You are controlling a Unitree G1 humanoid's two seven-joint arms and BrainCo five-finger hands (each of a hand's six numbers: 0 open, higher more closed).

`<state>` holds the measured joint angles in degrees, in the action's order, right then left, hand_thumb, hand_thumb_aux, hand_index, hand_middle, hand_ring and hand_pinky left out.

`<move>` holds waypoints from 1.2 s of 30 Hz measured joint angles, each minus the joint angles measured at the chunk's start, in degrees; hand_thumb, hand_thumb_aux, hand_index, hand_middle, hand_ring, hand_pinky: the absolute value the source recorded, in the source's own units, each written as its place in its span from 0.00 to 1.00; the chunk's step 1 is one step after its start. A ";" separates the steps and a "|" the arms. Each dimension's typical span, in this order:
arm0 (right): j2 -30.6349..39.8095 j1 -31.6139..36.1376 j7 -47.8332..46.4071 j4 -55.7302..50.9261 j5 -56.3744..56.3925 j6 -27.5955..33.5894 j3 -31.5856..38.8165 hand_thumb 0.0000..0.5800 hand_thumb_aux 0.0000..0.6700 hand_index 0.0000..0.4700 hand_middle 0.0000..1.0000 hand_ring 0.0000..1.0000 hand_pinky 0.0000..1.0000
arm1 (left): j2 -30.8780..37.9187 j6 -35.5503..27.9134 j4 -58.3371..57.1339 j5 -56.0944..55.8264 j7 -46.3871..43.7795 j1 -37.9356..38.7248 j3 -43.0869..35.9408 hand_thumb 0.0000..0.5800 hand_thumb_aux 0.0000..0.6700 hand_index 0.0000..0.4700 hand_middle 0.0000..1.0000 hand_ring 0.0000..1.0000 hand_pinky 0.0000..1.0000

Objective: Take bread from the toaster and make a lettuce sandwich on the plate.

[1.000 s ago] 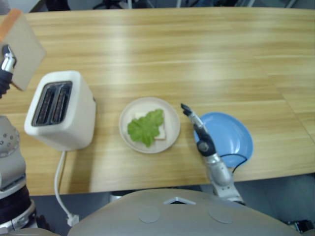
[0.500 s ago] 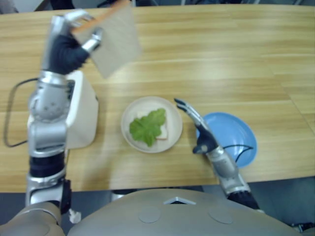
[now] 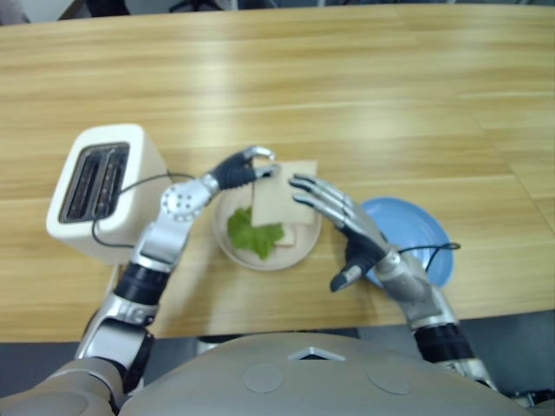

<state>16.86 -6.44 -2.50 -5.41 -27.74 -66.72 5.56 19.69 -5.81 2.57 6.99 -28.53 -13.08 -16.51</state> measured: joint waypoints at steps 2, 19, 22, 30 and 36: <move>0.86 0.59 -0.89 -1.14 -1.46 1.13 1.74 0.00 0.00 0.00 0.00 0.00 0.00 | 0.11 0.32 -2.50 1.04 -0.41 0.33 -1.19 1.00 1.00 0.98 1.00 1.00 1.00; 8.02 9.76 -5.55 -10.90 -13.17 14.60 14.96 0.00 0.00 0.00 0.00 0.00 0.00 | 0.80 7.86 -15.16 9.34 6.44 1.40 -3.61 1.00 1.00 0.98 1.00 1.00 1.00; 8.46 10.49 -5.49 -10.59 -13.42 16.10 15.84 0.00 0.00 0.00 0.00 0.00 0.00 | 1.01 8.55 -15.46 10.22 7.72 1.56 -3.39 1.00 1.00 0.98 1.00 1.00 1.00; 8.95 13.77 -5.89 -11.16 -13.64 20.87 18.50 0.00 0.00 0.00 0.00 0.00 0.00 | 2.33 10.22 -15.83 17.13 14.20 1.67 -3.42 0.14 0.07 0.07 1.00 1.00 1.00; 9.51 16.11 -6.44 -12.91 -13.60 23.08 20.11 0.00 0.00 0.00 0.00 0.00 0.00 | 4.04 11.54 -13.17 24.87 23.24 1.87 -2.75 0.00 0.00 0.00 1.00 1.00 1.00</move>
<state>26.36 9.68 -8.94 -18.32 -41.33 -43.65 25.67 23.73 5.72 -10.60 31.86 -5.30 -11.20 -19.25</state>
